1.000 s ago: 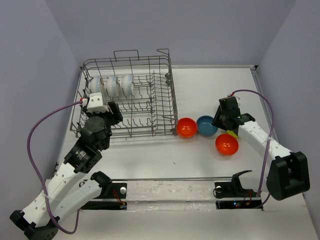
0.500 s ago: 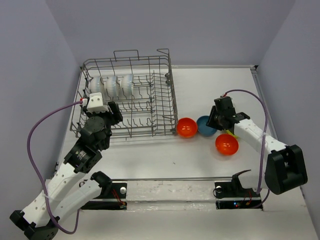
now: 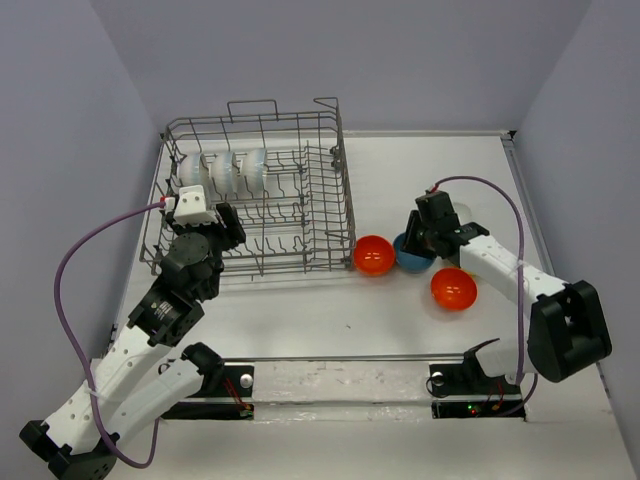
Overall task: Load the bowls into the dish rack
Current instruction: Move the bowl to the center of the board.
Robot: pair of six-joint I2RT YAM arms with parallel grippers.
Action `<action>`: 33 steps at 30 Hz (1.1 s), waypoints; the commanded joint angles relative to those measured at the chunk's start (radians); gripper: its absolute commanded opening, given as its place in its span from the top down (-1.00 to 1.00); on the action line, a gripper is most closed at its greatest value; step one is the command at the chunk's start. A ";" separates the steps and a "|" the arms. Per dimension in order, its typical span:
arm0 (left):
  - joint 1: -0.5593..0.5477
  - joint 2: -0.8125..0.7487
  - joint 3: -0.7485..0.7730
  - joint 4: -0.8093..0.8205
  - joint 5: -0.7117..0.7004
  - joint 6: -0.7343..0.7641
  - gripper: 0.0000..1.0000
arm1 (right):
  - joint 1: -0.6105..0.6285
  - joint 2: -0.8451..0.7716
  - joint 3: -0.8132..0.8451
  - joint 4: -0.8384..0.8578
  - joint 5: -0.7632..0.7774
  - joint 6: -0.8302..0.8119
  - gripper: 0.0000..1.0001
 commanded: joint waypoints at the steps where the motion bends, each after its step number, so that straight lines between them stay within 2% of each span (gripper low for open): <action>1: -0.002 -0.005 -0.011 0.051 -0.024 0.006 -0.42 | 0.036 0.023 0.041 0.046 -0.008 0.014 0.23; 33: -0.002 0.000 -0.011 0.050 -0.017 0.007 -0.42 | 0.104 0.101 0.052 0.075 0.013 0.035 0.22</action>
